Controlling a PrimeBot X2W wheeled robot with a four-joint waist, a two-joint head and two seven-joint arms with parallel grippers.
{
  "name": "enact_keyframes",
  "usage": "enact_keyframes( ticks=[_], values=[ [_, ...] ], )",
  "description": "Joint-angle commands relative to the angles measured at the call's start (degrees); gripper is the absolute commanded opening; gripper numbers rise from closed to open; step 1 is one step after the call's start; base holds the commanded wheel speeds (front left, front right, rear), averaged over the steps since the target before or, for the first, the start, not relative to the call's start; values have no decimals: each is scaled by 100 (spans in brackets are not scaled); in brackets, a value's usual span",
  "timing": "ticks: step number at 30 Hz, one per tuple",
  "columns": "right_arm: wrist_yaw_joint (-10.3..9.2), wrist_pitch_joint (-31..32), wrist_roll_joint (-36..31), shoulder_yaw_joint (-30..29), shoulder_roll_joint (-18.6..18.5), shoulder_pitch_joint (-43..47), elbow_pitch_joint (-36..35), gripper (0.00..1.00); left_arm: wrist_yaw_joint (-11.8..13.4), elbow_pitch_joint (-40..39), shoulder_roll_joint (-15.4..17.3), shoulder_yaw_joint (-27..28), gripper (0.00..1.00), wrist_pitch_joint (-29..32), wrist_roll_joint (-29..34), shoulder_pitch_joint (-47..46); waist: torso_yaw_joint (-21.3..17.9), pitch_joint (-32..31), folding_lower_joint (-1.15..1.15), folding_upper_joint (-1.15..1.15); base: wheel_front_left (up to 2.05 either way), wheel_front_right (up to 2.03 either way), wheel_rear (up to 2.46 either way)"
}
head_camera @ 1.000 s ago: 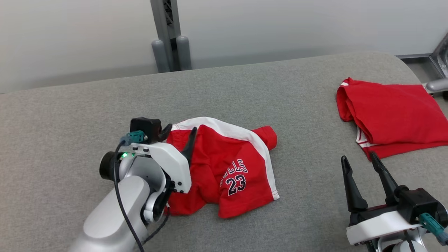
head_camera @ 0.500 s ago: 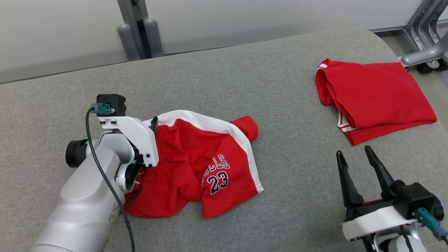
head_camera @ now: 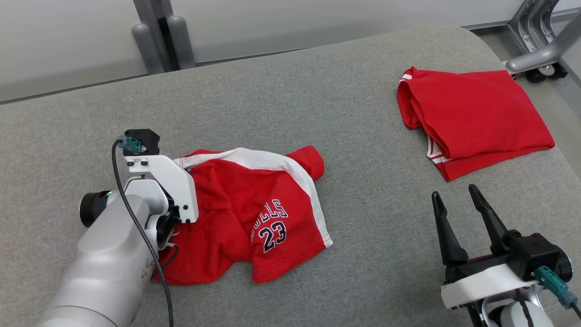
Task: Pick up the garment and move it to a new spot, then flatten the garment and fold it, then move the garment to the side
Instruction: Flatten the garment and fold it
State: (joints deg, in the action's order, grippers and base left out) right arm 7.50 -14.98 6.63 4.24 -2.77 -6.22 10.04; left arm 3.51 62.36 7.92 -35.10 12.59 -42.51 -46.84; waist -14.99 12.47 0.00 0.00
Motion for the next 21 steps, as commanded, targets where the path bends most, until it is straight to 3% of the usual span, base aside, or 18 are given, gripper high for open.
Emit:
enact_keyframes(
  ticks=[1,2,11,21],
  values=[
    [-2,-24,-2,-1,-28,-50,-13,100,-74,74,-4,3,22,-37,-42,-113,-9,16,0,0,0,0,0],
    [-2,-25,-2,3,-28,-57,-14,100,-128,107,-25,9,0,-82,-52,-123,-15,25,0,0,0,0,0],
    [-2,-24,44,-7,-29,19,57,100,-601,3,-222,-33,0,-880,-43,-571,31,-183,0,0,0,0,0],
    [-2,-24,116,43,-30,201,173,100,-858,-808,-460,-193,0,-662,-250,-1191,-14,-849,0,0,0,0,0]
  ],
)
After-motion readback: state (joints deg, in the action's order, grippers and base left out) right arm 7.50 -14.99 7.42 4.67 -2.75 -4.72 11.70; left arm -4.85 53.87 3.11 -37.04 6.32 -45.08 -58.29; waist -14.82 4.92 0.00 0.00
